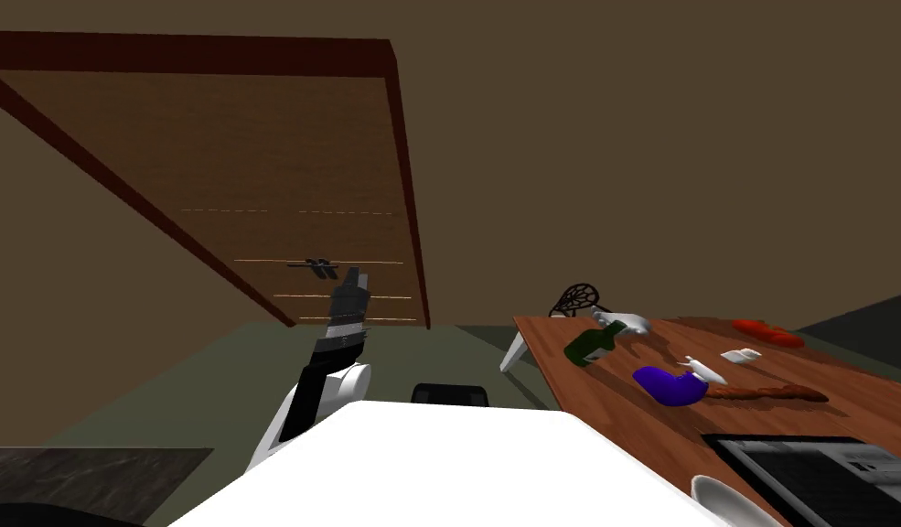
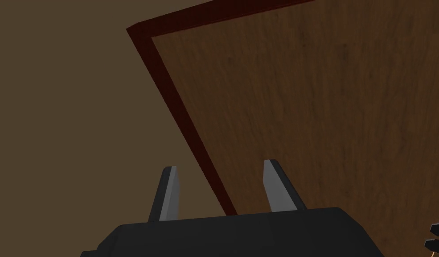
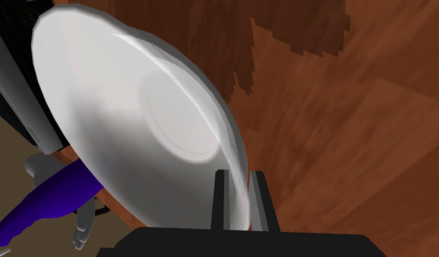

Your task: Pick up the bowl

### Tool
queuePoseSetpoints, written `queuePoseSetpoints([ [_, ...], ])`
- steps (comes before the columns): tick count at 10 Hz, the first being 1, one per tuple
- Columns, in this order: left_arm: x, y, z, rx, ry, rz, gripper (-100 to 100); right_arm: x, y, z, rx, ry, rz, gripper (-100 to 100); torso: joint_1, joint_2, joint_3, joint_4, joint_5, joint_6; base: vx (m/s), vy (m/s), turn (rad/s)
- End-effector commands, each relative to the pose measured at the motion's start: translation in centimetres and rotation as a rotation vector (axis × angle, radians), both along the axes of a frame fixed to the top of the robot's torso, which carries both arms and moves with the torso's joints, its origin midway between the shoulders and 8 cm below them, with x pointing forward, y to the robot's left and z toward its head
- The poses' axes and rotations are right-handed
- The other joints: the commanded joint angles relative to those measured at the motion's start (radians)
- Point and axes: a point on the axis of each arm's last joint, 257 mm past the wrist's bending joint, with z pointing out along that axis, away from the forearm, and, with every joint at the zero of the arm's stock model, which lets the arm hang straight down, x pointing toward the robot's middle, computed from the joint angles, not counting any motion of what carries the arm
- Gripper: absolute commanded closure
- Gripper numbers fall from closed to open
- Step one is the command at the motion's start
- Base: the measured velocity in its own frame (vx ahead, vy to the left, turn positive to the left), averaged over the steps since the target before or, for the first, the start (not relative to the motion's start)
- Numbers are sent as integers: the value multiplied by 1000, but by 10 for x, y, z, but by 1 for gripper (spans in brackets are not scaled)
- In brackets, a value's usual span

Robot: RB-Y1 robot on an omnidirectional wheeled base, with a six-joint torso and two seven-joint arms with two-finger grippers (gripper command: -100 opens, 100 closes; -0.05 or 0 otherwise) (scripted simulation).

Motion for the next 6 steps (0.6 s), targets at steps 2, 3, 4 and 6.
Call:
queuePoseSetpoints([
  [2, 0, 0, 0, 0, 0, 0, 0, 7, 10, 5, -1, -2, 90, 100, 0, 0, 0, 0, 0, 0, 196, -26, -310],
  [3, 0, 0, 0, 0, 0, 0, 0, 9, 14, 8, -3, -2, 123, 100, 2, 0, 0, 0, 1, 0, 206, -16, -327],
  [4, 0, 0, 0, 0, 0, 0, 0, 11, 17, 11, -6, -2, 156, 100, 2, -1, 0, 0, 1, 0, 198, -45, -373],
  [6, 0, 0, 0, 0, 0, 0, 0, 11, 18, 11, -7, -3, 164, 100, 1, 0, 0, 0, 1, -1, 130, -17, -188],
])
